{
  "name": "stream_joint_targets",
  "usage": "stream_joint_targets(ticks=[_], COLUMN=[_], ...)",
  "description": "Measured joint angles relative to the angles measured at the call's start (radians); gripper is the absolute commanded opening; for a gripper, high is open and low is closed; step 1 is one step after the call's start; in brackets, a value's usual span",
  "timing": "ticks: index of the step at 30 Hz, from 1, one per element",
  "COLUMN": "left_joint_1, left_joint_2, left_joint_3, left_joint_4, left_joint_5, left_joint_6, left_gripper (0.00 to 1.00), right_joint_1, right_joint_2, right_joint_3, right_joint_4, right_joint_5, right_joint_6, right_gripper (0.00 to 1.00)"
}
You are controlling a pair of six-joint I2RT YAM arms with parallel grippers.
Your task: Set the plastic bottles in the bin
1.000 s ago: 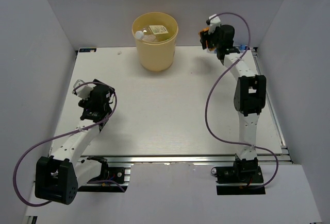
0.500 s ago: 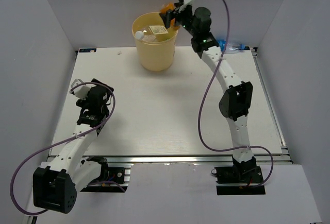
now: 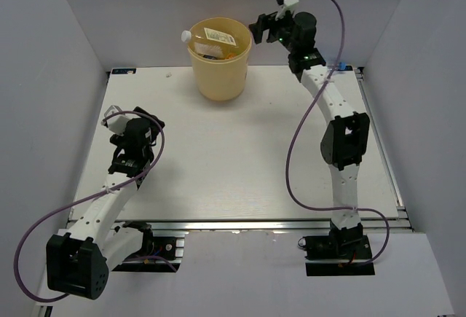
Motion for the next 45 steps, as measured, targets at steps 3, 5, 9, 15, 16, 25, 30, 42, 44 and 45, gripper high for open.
stream_joint_targets(ticks=[3,5,9,15,16,25,30,42,44,45], left_joint_1=[0.0,0.0,0.0,0.0,0.0,0.0,0.0,0.0,0.0,0.0], left_joint_2=[0.001,0.004,0.018,0.069,0.082,0.156,0.18,0.204,0.207,0.212], left_joint_3=[0.0,0.0,0.0,0.005,0.011,0.033,0.034,0.052,0.053,0.056], left_joint_4=[0.005,0.013,0.026,0.068,0.075,0.147,0.158,0.139,0.141,0.143], left_joint_5=[0.002,0.002,-0.004,0.002,0.005,0.04,0.053,0.022,0.011,0.006], left_joint_6=[0.005,0.006,0.005,0.009,0.01,0.013,0.012,0.007,0.006,0.006], left_gripper=[0.98,0.98,0.98,0.98,0.98,0.98,0.98,0.98,0.98,0.98], right_joint_1=[-0.071,-0.118,-0.196,-0.255,-0.266,-0.382,-0.402,-0.368,-0.365,-0.364], right_joint_2=[-0.018,-0.021,-0.012,0.072,0.098,0.272,0.319,0.541,0.549,0.551], right_joint_3=[-0.039,-0.068,-0.135,-0.127,-0.118,-0.115,-0.104,0.096,0.096,0.096], right_joint_4=[-0.014,-0.022,-0.064,-0.116,-0.127,-0.168,-0.149,0.018,0.036,0.042], right_joint_5=[0.041,0.08,0.184,0.3,0.306,0.315,0.328,0.401,0.438,0.461], right_joint_6=[0.021,0.02,-0.013,0.108,0.155,0.607,0.779,1.112,1.147,1.162], right_gripper=[0.89,0.89,0.89,0.89,0.89,0.89,0.89,0.89,0.89,0.89])
